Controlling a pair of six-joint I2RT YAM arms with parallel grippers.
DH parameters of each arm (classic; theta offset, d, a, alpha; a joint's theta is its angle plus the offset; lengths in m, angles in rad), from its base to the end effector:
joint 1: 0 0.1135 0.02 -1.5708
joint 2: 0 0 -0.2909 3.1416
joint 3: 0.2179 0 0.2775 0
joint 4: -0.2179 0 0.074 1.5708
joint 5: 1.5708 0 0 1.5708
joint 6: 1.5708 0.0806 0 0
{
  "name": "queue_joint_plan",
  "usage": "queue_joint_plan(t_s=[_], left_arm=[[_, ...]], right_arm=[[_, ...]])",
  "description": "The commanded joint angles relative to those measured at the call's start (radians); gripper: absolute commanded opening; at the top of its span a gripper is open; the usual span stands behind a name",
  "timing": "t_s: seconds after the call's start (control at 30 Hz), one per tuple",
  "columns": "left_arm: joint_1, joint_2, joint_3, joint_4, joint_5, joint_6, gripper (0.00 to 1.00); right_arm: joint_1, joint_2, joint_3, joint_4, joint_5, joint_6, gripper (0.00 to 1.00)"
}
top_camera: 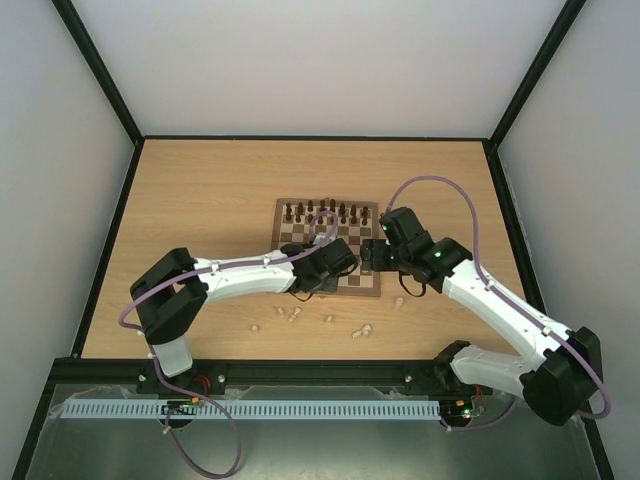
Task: Set up the chess pieces on the board
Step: Place the chess piece on the chessboard.
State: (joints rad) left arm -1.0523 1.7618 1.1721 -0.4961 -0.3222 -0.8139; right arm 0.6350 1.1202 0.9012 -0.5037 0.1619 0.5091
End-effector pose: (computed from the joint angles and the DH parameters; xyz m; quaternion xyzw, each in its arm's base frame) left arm 0.2223 -0.3382 0.1652 0.0757 0.9560 -0.0977 0.2662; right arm 0.2379 0.1592 0.2735 -0.0239 0.9087 0.1600 0.3847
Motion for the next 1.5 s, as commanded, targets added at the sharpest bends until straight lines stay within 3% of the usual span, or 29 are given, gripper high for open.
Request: queue_joint_plan(t_s=[0.0,0.63,0.9,1.17,1.3,1.47], left_arm=[[-0.006,0.023,0.030,-0.019,-0.011,0.009,0.08],[-0.007,0.007,0.010,-0.045,-0.037,-0.013,0.13],[-0.007,-0.007,0.006,-0.047,-0.037,-0.020,0.36],[-0.006,-0.051,0.019,-0.070,-0.045,-0.021,0.39],[-0.007,-0.114,0.008,-0.114,-0.092,-0.036,0.46],[0.023,-0.244,-0.108,-0.162,-0.141,-0.094,0.53]], right_arm=[[-0.003,-0.022,-0.001,-0.043,0.006,0.000,0.86],[-0.005,-0.020,-0.019,-0.025,-0.008,-0.004,0.86],[-0.005,-0.021,-0.022,-0.022,-0.011,-0.006,0.86],[-0.005,-0.023,-0.022,-0.024,-0.013,-0.006,0.86],[-0.005,-0.025,-0.019,-0.023,-0.014,-0.006,0.86],[-0.005,-0.026,-0.021,-0.021,-0.018,-0.007,0.86]])
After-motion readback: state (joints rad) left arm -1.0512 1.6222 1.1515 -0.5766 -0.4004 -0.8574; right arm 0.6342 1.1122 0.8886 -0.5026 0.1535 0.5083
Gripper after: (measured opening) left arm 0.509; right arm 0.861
